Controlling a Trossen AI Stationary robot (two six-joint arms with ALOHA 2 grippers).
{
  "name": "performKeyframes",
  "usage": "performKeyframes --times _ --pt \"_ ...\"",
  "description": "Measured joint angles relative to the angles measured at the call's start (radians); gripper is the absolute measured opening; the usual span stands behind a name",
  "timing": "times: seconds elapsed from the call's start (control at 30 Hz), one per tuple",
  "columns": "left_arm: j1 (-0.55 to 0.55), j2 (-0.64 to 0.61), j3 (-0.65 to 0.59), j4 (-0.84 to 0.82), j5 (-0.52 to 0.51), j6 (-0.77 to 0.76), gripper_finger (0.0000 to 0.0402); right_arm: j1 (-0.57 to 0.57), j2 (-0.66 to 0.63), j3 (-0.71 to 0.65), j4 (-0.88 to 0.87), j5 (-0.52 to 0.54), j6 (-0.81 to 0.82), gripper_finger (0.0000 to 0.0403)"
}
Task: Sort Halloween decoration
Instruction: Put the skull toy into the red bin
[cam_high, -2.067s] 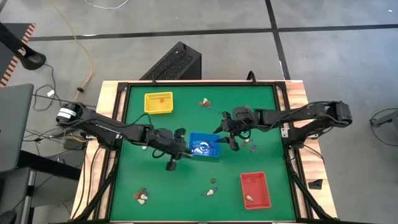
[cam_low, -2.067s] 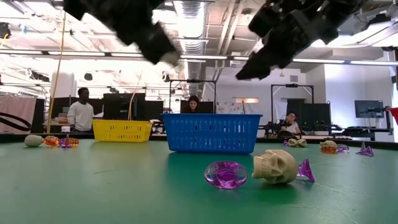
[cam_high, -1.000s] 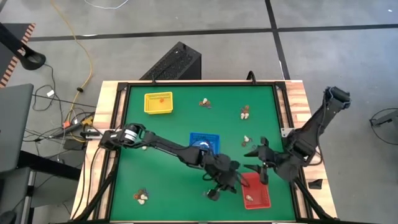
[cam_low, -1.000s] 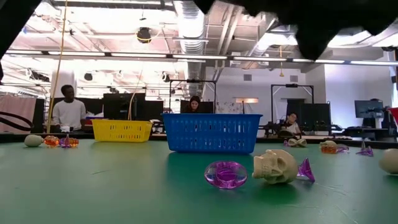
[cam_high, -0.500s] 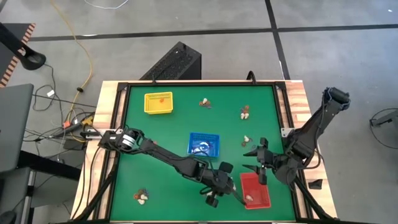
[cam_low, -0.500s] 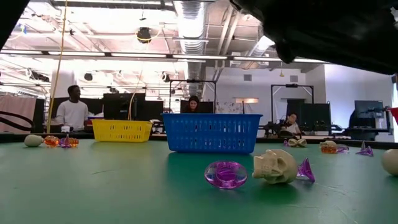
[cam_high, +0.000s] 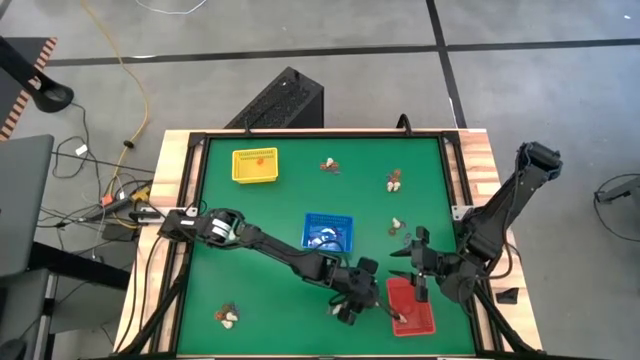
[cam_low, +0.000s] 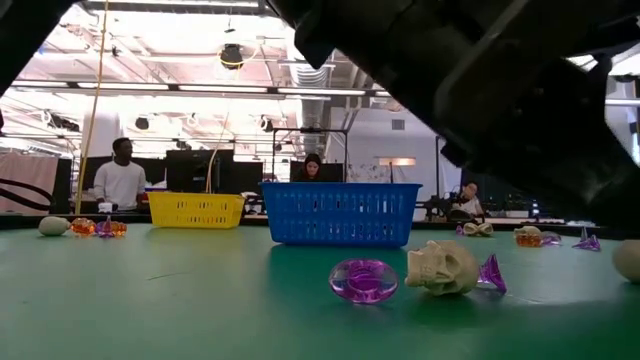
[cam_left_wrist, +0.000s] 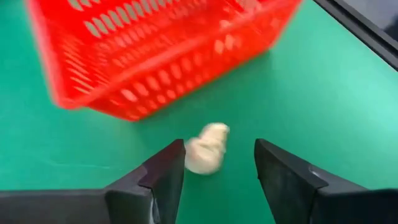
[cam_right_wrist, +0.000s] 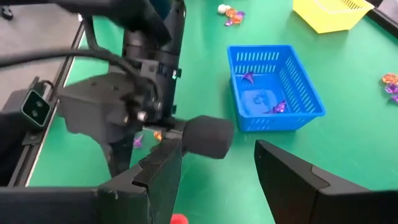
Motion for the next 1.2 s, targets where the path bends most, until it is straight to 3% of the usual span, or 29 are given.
performKeyframes --times 0.33,1.2 --pt "0.014 0.047 -0.001 0.052 0.105 0.002 0.0183 -0.052 -0.002 0.000 0.004 -0.003 0.000 0.0234" --pt "0.014 0.049 -0.006 0.143 0.155 0.091 0.0182 -0.096 -0.002 0.000 0.003 -0.027 -0.009 0.0234"
